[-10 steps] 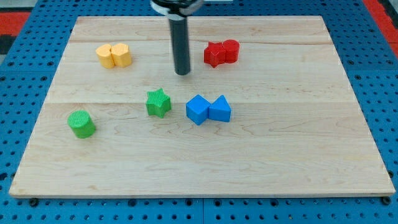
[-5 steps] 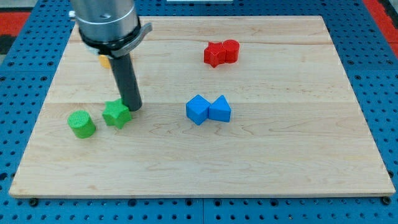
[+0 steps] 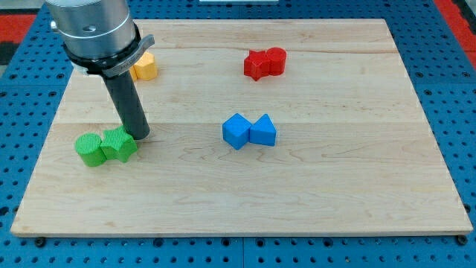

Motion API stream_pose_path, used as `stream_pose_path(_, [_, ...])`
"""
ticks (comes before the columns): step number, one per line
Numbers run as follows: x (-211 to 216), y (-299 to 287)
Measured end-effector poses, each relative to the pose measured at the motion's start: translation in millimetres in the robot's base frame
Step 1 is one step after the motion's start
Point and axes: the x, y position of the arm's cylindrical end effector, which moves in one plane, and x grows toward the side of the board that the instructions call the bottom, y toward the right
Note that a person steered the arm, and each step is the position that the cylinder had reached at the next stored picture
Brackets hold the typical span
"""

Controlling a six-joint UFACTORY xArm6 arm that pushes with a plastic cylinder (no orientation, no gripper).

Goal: Move green star to the green circle

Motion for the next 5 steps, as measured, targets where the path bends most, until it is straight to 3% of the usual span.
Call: stream_pose_path(5, [3, -23])
